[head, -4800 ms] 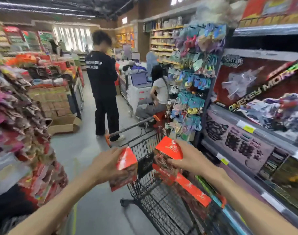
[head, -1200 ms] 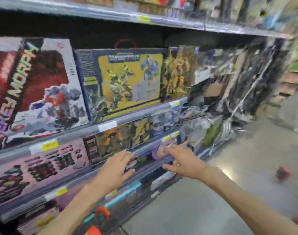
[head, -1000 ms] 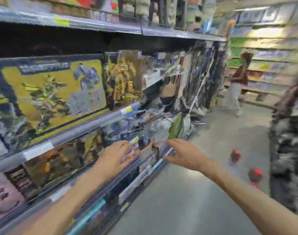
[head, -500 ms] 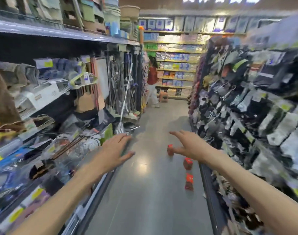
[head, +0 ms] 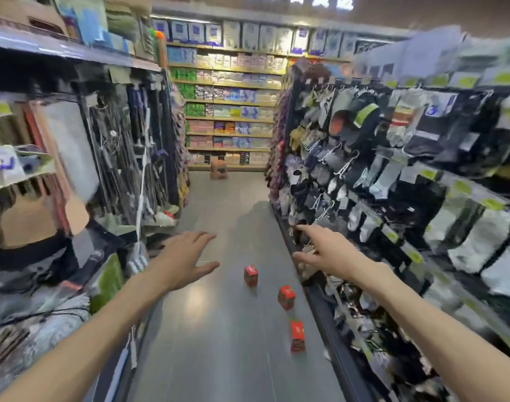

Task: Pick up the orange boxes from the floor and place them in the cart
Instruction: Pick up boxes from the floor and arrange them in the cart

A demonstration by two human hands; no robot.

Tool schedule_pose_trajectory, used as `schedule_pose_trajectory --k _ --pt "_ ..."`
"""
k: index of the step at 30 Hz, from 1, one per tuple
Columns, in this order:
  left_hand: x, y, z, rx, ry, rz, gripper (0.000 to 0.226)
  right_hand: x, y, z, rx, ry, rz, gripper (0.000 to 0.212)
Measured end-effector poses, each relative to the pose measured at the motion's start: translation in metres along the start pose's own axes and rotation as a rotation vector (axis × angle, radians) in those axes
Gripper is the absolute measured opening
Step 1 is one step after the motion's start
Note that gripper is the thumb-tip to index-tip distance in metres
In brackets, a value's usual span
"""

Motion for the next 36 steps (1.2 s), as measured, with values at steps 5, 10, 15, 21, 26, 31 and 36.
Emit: schedule_pose_trajectory --k 5,10,15,21,26,31,36 --pt "0.053 0.106 0.042 0.039 -0.051 0.070 0.077 -0.038 0.082 0.043 0.055 0.025 0.083 0.076" --pt "0.106 0.218 0.101 0.081 -0.066 0.112 0.070 -0.083 0.177 0.116 0.088 0.059 0.131 0.078" --pt "0.163 0.335 0.165 0.183 -0.064 0.100 0.074 -0.136 0.280 0.192 0.149 0.084 0.148 0.077" --pt "0.222 0.456 0.234 0.247 -0.125 0.068 0.075 -0.192 0.388 0.274 0.225 0.072 0.147 0.078" --pt "0.269 0.548 0.308 0.334 -0.152 0.113 0.080 -0.231 0.459 0.346 0.257 0.078 0.164 0.074" --pt "0.312 0.646 0.403 0.424 -0.185 0.161 0.077 -0.276 0.518 0.445 0.323 0.065 0.246 0.079" --pt "0.365 0.717 0.522 0.570 -0.186 0.210 0.078 -0.307 0.555 0.568 0.413 0.076 0.360 0.081"
Point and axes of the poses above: each hand's wrist, its own y-axis towards the middle knuckle, its own z-axis out of the palm, x = y × z, the point moved 10 cm from there along y, towards the middle knuckle, and after that the axes turned 13 degrees about -y, right-handed, at the moved point
